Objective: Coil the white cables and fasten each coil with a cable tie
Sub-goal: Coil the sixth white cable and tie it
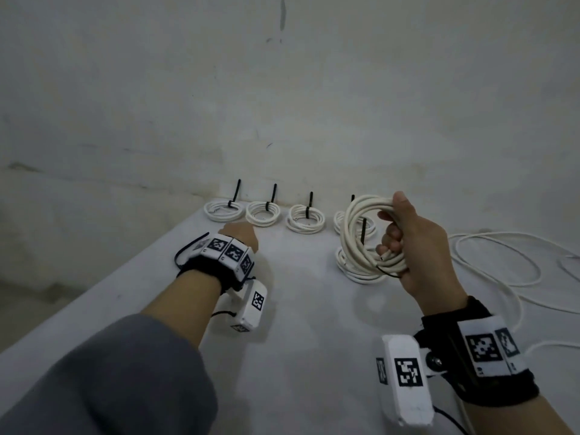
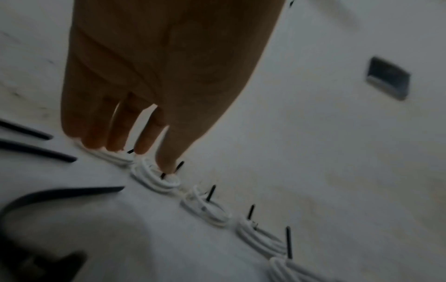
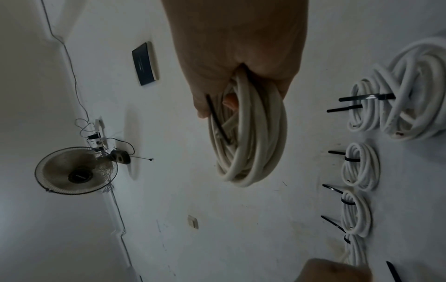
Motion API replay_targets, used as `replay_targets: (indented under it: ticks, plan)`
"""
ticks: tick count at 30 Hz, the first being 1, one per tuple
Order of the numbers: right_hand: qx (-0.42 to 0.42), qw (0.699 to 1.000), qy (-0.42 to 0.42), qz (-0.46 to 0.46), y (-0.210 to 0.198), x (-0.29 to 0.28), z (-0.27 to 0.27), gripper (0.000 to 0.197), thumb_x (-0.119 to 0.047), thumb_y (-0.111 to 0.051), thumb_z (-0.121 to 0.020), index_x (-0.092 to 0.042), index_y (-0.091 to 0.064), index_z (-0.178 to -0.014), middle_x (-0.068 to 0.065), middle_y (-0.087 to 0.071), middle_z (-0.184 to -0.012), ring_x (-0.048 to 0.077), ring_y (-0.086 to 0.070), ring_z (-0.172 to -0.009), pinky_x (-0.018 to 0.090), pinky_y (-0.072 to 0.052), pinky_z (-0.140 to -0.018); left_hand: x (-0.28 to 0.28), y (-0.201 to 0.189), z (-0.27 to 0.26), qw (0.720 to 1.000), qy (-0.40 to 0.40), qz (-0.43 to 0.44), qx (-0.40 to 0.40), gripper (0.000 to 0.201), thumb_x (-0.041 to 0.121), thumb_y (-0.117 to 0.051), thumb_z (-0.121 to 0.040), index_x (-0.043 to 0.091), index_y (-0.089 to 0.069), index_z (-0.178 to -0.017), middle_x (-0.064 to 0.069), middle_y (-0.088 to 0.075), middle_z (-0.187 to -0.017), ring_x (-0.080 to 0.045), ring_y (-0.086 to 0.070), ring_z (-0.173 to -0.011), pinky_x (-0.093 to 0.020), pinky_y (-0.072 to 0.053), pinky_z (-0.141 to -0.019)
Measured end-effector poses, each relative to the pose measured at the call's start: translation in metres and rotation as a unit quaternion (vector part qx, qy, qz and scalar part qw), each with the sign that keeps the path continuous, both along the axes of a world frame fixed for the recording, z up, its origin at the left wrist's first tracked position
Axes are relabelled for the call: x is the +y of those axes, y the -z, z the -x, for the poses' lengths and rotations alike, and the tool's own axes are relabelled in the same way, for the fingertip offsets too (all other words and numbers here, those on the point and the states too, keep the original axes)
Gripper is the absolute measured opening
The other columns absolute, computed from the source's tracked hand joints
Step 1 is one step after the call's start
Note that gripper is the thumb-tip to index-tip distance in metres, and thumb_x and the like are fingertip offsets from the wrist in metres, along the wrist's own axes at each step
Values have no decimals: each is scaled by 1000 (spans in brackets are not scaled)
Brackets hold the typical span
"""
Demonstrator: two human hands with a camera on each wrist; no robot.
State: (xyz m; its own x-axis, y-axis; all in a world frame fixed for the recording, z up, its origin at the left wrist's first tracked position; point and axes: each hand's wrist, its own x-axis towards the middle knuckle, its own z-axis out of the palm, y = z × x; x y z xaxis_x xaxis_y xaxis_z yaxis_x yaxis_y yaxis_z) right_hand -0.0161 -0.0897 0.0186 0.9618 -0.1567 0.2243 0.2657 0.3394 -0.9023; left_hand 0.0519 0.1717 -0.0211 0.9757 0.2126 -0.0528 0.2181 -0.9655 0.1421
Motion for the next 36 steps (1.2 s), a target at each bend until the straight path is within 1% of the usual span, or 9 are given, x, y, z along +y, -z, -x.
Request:
replay_targets:
  ticks: [4,8,11,14,16,18,24,30,36]
  plan:
    - [-16,1000,-6,-7,0,0,1,40,-38,-60,-88,1,-62,-82,0,-31,-51,10,-35,-37,22,-38,-39,12,28,1,993,43,-97,46,32,17,-54,-90,2,-55,-118,-13,-54,-125,-35,-54,-115,-50,-45,-97]
    - [-23,1000,-5,-5,-1,-4,0,44,-43,-62,-81,1,-62,-85,-1,-32,-50,9,-34,-37,21,-38,-39,6,25,6,995,43,-82,28,29,13,-42,-96,1,-53,-120,-17,-54,-125,-34,-53,-115,-43,-44,-100]
    - [-43,999,24,13,3,-5,-5,48,-48,-65,-73,-1,-62,-81,-2,-35,-48,10,-36,-38,24,-39,-42,-14,-1,10,991,32,129,-30,20,2,-48,-93,-3,-58,-110,-13,-59,-95,-24,-64,-94,-24,-54,-78]
    - [-60,994,81,40,8,-7,-10,39,-41,-64,-85,-3,-63,-76,0,-43,-48,12,-39,-38,31,-41,-50,-48,-36,37,856,43,511,-69,15,-8,-52,-89,0,-57,-78,-10,-53,-69,-10,-61,-51,-17,-55,-54]
    - [-72,990,113,51,9,-9,-10,42,-38,-64,-86,2,-62,-77,-2,-45,-47,12,-42,-39,34,-42,-53,-70,-51,67,778,107,615,-65,6,-5,-55,-90,-2,-59,-86,-10,-57,-69,-7,-61,-50,-17,-55,-56]
    - [-93,983,141,65,8,-11,-7,42,-36,-64,-87,4,-59,-76,-6,-42,-43,12,-43,-40,32,-42,-51,-91,-59,95,751,170,635,-55,6,-1,-59,-88,-1,-63,-93,-7,-63,-67,-7,-62,-53,-17,-55,-58]
    - [-158,962,196,109,3,-10,0,27,-35,-68,-83,-15,-58,-68,-1,-49,-53,20,-50,-51,20,-42,-45,-122,-52,112,780,179,595,-76,8,-3,-66,-83,-7,-67,-90,-5,-64,-56,-8,-61,-48,-18,-53,-53]
    - [-216,939,234,130,-1,-13,4,28,-44,-69,-75,-17,-66,-82,0,-61,-66,28,-57,-60,33,-47,-55,-121,-51,109,788,150,590,-95,7,-9,-63,-83,-5,-68,-80,-1,-65,-50,-7,-61,-45,-16,-51,-49]
    - [-236,944,186,135,3,-9,5,20,-35,-74,-76,-20,-65,-87,-6,-62,-69,15,-57,-61,32,-50,-56,-131,-56,110,728,142,643,-193,6,-7,-68,-80,-4,-63,-82,-2,-65,-51,-10,-63,-46,-20,-55,-51]
